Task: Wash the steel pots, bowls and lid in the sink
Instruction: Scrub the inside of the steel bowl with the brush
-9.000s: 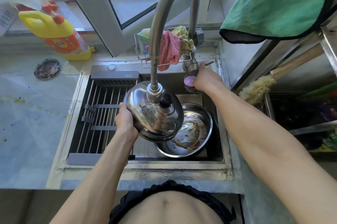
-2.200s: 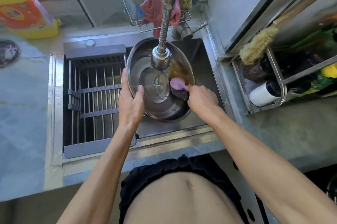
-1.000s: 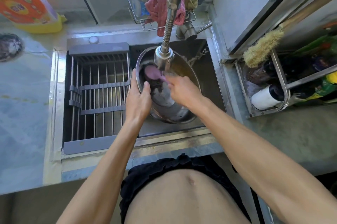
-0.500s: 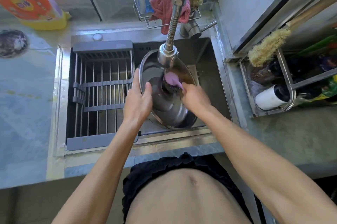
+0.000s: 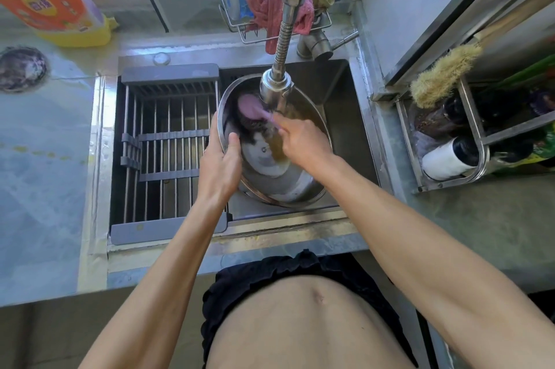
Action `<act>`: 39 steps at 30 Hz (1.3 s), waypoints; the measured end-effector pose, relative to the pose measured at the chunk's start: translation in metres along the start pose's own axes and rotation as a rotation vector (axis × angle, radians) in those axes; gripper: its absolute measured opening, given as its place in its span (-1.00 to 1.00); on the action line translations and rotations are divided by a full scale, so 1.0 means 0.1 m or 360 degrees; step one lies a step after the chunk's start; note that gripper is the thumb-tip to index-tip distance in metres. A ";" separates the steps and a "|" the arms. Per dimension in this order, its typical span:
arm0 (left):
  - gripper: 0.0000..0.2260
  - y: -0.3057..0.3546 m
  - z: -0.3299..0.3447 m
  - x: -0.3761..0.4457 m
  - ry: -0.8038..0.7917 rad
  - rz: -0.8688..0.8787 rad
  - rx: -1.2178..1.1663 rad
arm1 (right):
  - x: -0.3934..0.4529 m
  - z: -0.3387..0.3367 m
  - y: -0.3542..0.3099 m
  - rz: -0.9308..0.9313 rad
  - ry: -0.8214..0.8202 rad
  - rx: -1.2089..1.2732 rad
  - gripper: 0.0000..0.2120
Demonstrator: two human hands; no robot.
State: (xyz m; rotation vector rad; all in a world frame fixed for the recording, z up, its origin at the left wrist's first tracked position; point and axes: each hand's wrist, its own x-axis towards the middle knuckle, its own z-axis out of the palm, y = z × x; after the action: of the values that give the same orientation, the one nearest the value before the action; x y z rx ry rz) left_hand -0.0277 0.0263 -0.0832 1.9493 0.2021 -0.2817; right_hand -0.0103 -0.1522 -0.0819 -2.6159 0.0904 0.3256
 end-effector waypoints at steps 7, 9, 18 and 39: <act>-0.47 0.07 -0.04 0.04 0.0330 0.0031 -0.0025 | -0.03 -0.12 0.24 0.0461 -0.0362 -0.0199 -0.70; -0.47 0.09 0.01 0.11 0.0358 0.0043 0.0030 | -0.11 -0.11 0.20 0.0447 -0.0559 -0.0022 -0.73; -0.47 0.07 0.15 0.12 0.0264 0.0087 0.0017 | -0.12 0.01 -0.04 0.0226 -0.0156 0.0492 -0.67; -0.49 0.12 -0.17 0.11 0.0359 0.0140 -0.0112 | -0.11 -0.32 0.00 0.0426 -0.0420 -0.0263 -0.72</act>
State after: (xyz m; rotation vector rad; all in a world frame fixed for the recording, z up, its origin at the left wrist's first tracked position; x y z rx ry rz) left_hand -0.0121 0.0373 -0.0700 1.9123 0.2691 0.0038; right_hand -0.0143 -0.1682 -0.0519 -2.6969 0.3376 0.7993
